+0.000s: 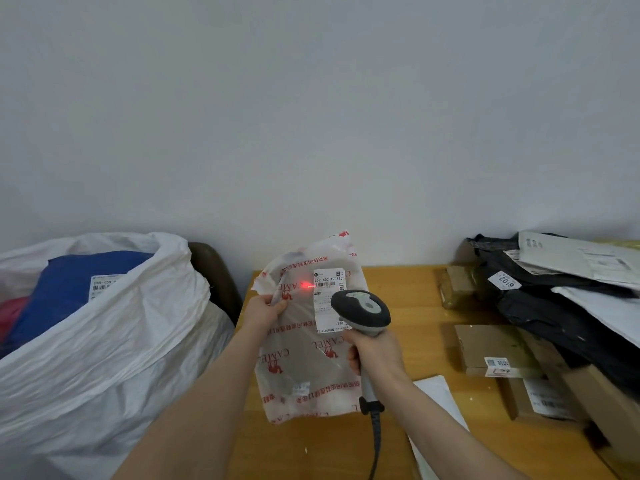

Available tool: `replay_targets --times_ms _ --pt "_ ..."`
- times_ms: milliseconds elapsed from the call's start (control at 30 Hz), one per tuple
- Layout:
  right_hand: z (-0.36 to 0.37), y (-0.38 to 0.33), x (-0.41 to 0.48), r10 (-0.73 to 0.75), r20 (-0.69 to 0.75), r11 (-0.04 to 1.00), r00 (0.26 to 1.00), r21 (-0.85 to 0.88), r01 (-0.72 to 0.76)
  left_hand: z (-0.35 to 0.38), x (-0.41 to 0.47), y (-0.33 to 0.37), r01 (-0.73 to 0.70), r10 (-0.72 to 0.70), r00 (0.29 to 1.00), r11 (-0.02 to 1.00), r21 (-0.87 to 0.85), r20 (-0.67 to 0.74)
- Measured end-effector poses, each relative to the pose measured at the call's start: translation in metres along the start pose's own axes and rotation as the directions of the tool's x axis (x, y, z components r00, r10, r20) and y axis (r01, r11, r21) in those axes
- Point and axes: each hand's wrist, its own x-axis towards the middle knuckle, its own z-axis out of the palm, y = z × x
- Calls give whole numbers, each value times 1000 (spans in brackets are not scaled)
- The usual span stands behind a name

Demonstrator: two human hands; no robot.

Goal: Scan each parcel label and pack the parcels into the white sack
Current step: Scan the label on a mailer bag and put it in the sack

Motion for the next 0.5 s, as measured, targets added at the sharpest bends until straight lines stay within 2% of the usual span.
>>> replay_targets --times_ms 500 --pt "-2 -2 -5 -8 33 998 999 67 6 -9 -10 6 -19 19 999 1000 -5 -29"
